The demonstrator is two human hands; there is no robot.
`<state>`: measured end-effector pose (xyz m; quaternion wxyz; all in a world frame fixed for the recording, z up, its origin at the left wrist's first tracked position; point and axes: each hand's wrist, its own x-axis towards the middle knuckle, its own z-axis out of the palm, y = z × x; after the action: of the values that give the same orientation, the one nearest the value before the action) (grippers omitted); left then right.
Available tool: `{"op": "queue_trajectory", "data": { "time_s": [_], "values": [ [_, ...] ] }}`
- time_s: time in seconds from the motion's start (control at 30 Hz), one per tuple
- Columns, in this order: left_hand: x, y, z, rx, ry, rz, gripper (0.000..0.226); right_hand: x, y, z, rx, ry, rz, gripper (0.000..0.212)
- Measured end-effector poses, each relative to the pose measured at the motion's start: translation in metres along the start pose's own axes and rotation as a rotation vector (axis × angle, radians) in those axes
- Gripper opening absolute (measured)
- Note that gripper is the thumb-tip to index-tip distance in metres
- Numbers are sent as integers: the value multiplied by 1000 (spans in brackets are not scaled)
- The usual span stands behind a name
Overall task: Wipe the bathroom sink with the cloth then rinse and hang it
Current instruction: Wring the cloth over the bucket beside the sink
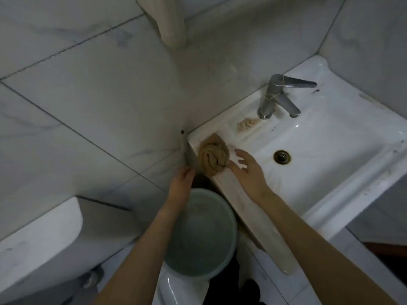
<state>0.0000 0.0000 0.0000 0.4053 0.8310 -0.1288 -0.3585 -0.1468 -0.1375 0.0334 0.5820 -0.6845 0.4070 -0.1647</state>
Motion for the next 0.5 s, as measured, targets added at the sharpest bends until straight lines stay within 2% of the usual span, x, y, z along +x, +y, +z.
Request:
{"op": "queue_trajectory", "data": {
  "time_s": [0.07, 0.13, 0.2, 0.27, 0.37, 0.5],
  "values": [
    [19, 6, 4, -164, -22, -90, 39, 20, -3, 19, -39, -60, -15, 50],
    [36, 16, 6, -301, -42, -193, 46, 39, 0, 37, -102, -106, -29, 67],
    [46, 22, 7, -335, -65, -214, 40, 52, 12, 48, -303, -110, -16, 85],
    [56, 25, 8, -355, -111, -189, 42, 60, 22, 51, -455, -90, -36, 89],
    [68, 33, 13, -410, -92, -174, 35, 64, 25, 55, -467, -57, -110, 77],
    [78, 40, 18, -402, -29, -195, 39, 66, 26, 54, -346, -22, -161, 42]
  ]
}}
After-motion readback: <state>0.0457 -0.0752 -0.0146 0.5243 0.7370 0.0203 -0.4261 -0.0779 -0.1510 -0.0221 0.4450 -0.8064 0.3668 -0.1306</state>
